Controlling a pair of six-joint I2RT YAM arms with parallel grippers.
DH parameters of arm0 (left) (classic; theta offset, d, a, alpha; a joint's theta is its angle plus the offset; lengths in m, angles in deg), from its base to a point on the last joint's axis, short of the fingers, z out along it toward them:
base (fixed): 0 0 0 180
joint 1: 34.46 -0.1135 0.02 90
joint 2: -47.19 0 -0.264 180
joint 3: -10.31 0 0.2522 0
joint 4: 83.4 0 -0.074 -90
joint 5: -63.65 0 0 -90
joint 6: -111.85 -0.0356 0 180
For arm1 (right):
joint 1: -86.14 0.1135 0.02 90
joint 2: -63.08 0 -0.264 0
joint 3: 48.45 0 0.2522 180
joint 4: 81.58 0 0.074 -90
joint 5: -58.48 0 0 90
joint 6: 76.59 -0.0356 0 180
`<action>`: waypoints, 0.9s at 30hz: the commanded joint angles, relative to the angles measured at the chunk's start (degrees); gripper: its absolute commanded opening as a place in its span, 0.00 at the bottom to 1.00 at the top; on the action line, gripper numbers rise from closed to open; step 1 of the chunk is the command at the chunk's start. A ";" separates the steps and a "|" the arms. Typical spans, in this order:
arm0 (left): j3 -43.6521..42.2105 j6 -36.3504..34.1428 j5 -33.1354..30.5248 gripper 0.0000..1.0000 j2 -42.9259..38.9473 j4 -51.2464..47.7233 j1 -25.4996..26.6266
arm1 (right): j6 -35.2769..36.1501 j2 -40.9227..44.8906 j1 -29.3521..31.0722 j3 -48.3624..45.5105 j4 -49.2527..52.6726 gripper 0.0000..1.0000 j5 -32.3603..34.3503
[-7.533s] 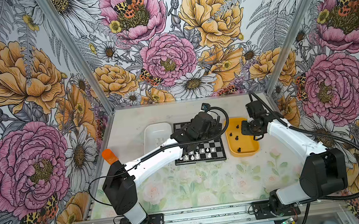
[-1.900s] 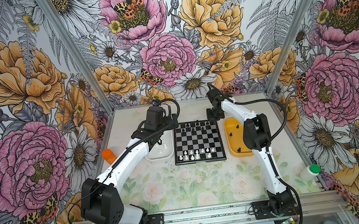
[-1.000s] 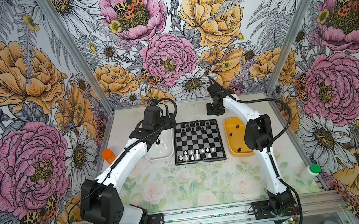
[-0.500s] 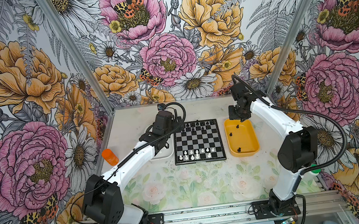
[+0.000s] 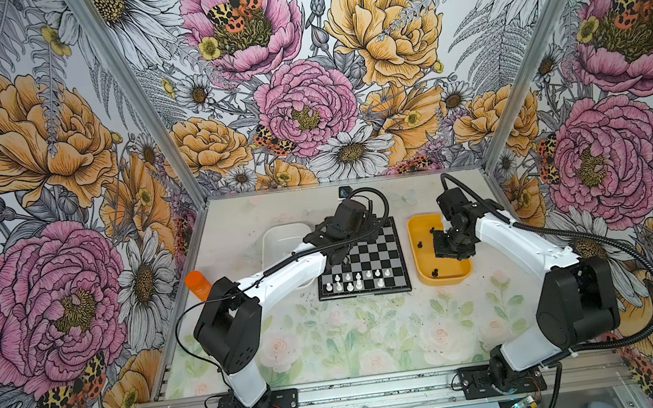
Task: Set up the chess pieces on the board
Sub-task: 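Move the open right gripper back over the yellow tray, then lower the open right gripper onto the next black pawn in the tray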
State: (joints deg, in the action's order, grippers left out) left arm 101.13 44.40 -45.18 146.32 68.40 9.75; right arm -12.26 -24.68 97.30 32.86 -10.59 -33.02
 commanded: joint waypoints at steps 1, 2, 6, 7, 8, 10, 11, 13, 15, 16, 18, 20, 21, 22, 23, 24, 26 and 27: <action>0.92 -3.11 0.11 0.99 -0.67 1.69 0.01 | -1.75 0.86 -0.07 -2.02 -4.89 0.43 -1.81; 0.69 -4.11 0.52 0.99 -0.91 1.69 0.00 | -1.79 0.35 -0.08 -1.86 -5.02 0.43 -1.06; 0.98 -6.20 1.29 0.99 -1.70 0.78 -0.08 | -2.13 1.11 -0.17 -0.80 -5.12 0.46 1.49; 1.60 -6.51 1.21 0.99 -1.66 0.29 0.00 | -2.11 1.37 -0.23 -0.52 -5.27 0.46 2.56; 2.18 -6.51 1.21 0.99 -1.45 -0.21 0.18 | -1.73 1.15 -0.24 0.11 -5.52 0.46 3.46; 2.82 -6.85 2.12 0.99 -1.06 -0.33 0.00 | -0.99 -0.72 -0.51 2.02 -5.62 0.46 4.94; 3.10 -7.22 2.66 0.99 -0.75 -0.20 0.01 | -0.73 -1.86 -0.45 3.12 -5.76 0.45 5.78; 3.53 -7.68 3.33 0.99 -0.27 -0.32 0.05 | -0.52 -4.22 -0.74 5.22 -6.01 0.42 6.07; 3.96 -7.72 3.62 0.99 -0.38 -0.94 0.06 | -0.85 -5.86 -0.83 6.91 -5.67 0.38 3.80; 3.89 -7.54 3.62 0.99 -0.74 -1.26 -0.03 | -1.22 -5.87 -0.80 7.06 -5.49 0.38 2.25; 2.94 -7.08 3.79 0.99 -2.01 -1.25 0.09 | -1.96 -5.33 -0.74 5.98 -5.16 0.38 0.42; 1.66 -7.00 3.59 0.99 -3.02 -0.88 0.12 | -2.26 -4.51 -0.59 3.99 -4.83 0.39 -0.64; 0.77 -6.99 3.33 0.99 -3.39 -0.56 0.09 | -2.36 -3.98 -0.46 2.69 -4.68 0.39 -0.95; 0.14 -6.93 3.19 0.99 -3.63 -0.35 -0.02 | -2.43 -3.51 -0.21 1.68 -4.65 0.39 -1.08; -0.40 -6.87 3.10 0.99 -3.75 -0.24 -0.13 | -2.37 -3.13 0.08 0.60 -4.52 0.39 -1.30; -0.70 -6.58 3.10 0.99 -3.69 -0.22 -0.15 | -2.36 -2.87 0.29 -0.29 -4.42 0.39 -1.41; -0.74 -6.29 3.32 0.99 -3.44 -0.24 -0.41 | -2.36 -2.52 0.66 -1.41 -4.23 0.39 -1.60; -0.70 -6.13 3.36 0.99 -3.27 -0.20 -0.50 | -2.36 -2.61 0.75 -1.76 -4.15 0.39 -1.59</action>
State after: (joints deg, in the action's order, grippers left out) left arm 101.08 37.95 -42.79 144.57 67.68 9.92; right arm -13.99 -29.19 97.43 32.12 -15.27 -33.56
